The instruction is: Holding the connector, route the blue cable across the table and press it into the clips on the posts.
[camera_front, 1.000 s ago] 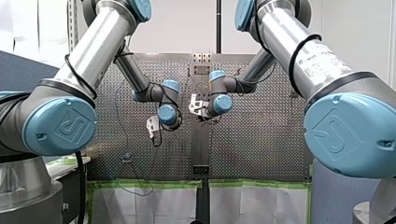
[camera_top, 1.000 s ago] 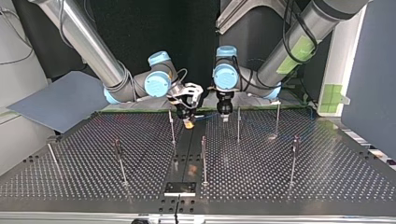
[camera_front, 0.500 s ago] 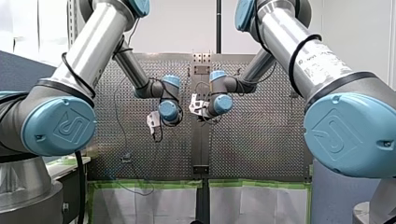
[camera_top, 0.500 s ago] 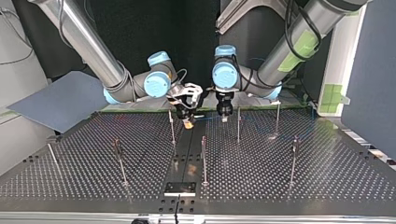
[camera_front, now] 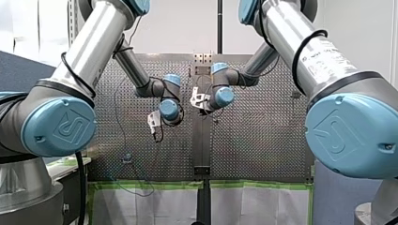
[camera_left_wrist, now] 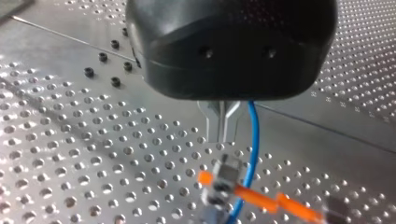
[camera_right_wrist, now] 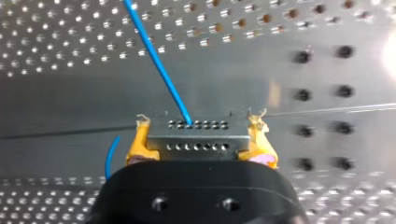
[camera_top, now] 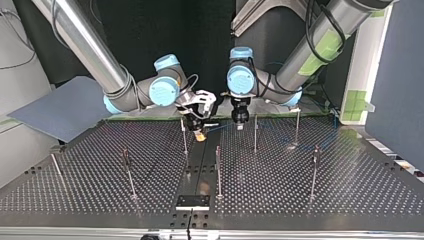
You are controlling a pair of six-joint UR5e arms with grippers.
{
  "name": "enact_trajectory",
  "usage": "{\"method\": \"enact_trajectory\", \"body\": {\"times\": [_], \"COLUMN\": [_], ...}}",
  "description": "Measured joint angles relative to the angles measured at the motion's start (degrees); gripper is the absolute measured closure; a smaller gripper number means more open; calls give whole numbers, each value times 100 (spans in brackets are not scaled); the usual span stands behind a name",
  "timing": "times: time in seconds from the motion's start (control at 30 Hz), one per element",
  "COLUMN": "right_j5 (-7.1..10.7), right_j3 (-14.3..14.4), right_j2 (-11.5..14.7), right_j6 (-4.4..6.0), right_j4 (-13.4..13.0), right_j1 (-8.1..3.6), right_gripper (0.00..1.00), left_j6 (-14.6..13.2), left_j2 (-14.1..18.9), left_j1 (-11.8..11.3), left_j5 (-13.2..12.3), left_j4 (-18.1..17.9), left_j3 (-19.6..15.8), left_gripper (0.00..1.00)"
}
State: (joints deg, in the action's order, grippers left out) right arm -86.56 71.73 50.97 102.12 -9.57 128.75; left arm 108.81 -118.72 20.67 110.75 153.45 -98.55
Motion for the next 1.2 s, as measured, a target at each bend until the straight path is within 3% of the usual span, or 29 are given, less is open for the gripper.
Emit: {"method": "enact_trajectory", "body": {"times": [0.4, 0.6, 1.2], "right_j5": [-51, -87, -95], "right_j3": [1, 2, 3], "right_j2": [580, 716, 1361], "right_j6": [3, 3, 20], "right_j4": [399, 517, 617], "right_j1": [-39, -60, -89], "right_gripper": [100, 100, 100], "left_j6": [-111, -162, -242], "left_j2": [471, 764, 1203], "left_j1": [38, 68, 291], "left_j5": [153, 161, 118], "left_j4": [214, 327, 333], "left_j3": [-3, -3, -2], "left_gripper": [100, 100, 100]}}
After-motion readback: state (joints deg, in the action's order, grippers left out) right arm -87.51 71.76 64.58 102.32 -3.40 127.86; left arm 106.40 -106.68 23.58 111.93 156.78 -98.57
